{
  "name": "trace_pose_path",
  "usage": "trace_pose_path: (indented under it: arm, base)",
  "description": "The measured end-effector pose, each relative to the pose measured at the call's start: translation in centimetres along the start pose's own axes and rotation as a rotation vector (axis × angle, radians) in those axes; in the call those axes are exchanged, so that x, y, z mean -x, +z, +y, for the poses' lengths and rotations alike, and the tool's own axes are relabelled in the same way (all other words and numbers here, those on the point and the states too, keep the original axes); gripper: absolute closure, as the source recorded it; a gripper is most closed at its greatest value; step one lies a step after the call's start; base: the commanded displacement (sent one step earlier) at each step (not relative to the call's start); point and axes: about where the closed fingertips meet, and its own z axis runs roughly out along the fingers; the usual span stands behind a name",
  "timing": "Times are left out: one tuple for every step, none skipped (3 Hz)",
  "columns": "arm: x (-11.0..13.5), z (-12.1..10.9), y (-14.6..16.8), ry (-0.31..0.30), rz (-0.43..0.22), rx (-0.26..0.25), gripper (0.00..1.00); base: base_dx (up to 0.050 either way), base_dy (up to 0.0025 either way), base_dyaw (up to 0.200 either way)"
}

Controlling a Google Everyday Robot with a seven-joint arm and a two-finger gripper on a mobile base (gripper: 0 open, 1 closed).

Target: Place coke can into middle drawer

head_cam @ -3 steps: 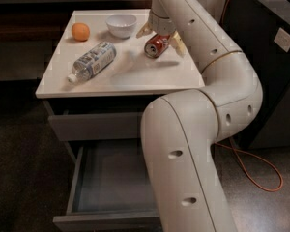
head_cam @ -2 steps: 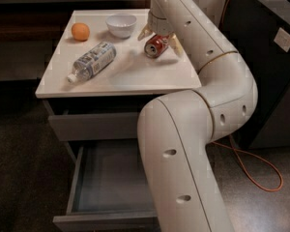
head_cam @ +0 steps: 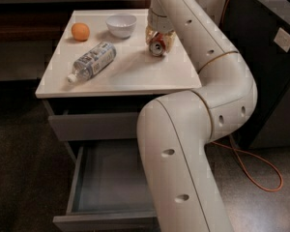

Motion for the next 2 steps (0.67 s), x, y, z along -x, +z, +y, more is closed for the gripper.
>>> trace_pose_path:
  arm:
    - [0.2, -0.6, -3.7, -0.008, -0.003, -0.079, 0.90]
    - [1.3, -0.9, -7.5, -0.021, -0.026, -0.152, 1.00]
  base:
    - [0.000, 0.00000, 0.000]
    - [0.000, 0.00000, 0.000]
